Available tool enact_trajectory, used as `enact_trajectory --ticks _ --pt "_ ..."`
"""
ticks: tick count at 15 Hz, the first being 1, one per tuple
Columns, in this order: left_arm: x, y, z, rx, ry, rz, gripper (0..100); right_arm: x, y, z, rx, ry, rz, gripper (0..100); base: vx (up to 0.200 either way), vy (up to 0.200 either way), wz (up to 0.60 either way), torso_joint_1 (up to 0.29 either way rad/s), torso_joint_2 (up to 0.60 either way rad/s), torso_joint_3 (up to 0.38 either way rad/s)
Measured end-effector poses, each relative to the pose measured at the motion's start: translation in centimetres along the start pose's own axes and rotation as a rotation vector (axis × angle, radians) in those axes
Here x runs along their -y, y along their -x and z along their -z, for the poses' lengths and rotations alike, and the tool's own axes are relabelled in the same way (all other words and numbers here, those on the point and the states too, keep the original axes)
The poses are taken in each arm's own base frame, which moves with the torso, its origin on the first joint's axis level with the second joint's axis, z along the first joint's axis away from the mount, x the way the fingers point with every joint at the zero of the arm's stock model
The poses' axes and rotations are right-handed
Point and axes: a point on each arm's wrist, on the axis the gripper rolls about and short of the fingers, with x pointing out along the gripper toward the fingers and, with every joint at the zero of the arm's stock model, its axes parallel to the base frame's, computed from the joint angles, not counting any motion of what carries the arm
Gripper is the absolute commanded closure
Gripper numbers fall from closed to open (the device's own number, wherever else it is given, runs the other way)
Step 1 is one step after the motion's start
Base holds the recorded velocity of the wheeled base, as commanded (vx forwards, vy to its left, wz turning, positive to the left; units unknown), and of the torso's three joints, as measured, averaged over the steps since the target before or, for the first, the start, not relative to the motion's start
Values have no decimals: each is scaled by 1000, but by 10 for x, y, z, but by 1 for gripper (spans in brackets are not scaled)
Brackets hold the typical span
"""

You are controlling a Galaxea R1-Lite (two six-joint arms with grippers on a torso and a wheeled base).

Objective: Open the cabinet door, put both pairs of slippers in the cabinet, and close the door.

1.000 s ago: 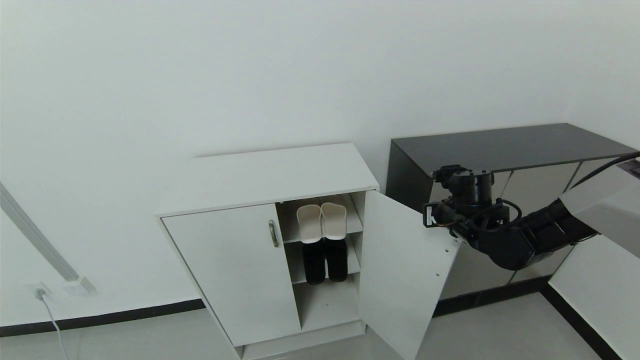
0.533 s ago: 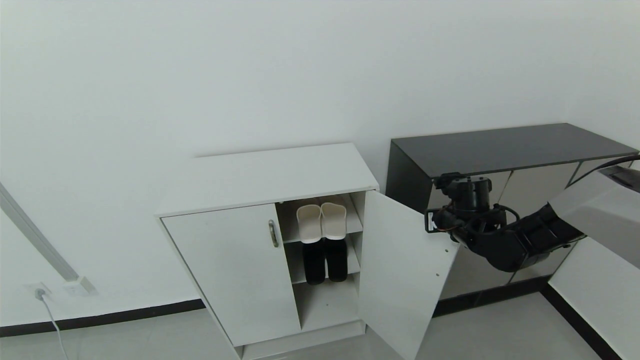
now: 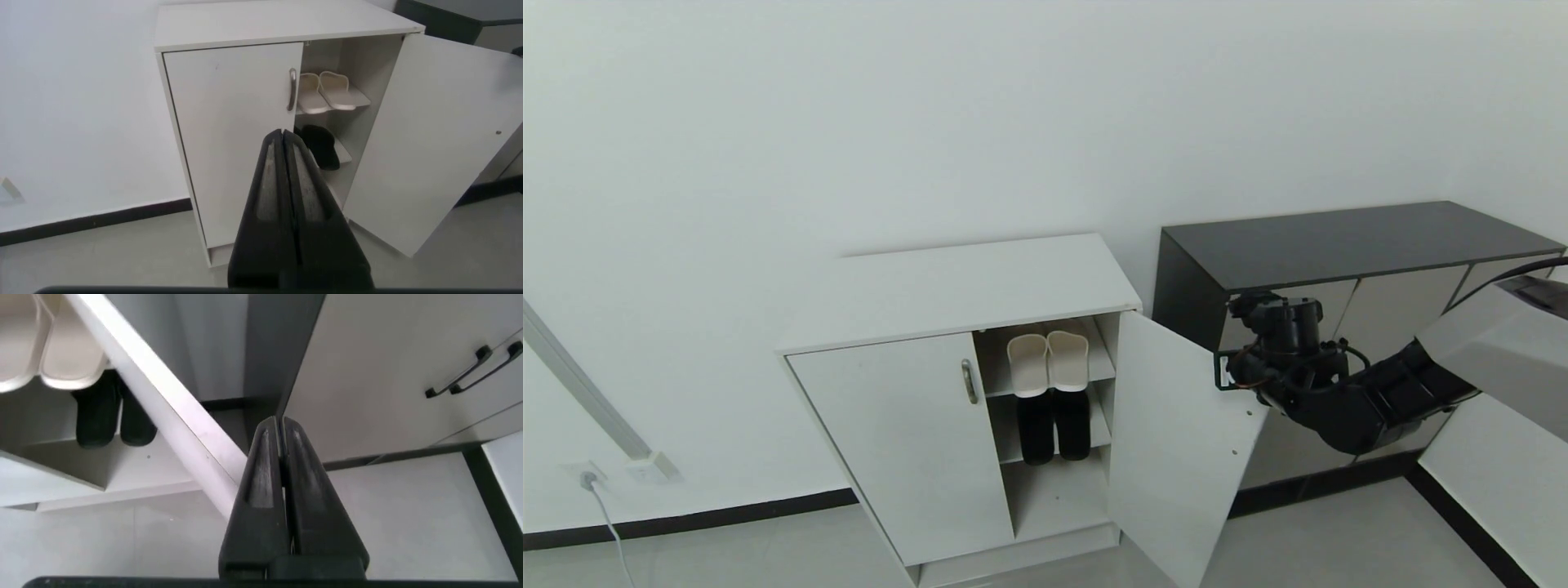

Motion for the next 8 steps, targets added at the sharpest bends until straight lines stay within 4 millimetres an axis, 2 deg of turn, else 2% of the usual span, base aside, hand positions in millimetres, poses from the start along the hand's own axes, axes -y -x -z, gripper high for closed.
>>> enact_trajectory --ticks 4,8 --pt "0 0 0 0 0 0 100 -18 19 7 -21 10 -54 100 0 0 0 0 0 0" --pt "0 0 0 0 0 0 100 -52 48 15 -34 7 -152 100 0 0 0 0 0 0"
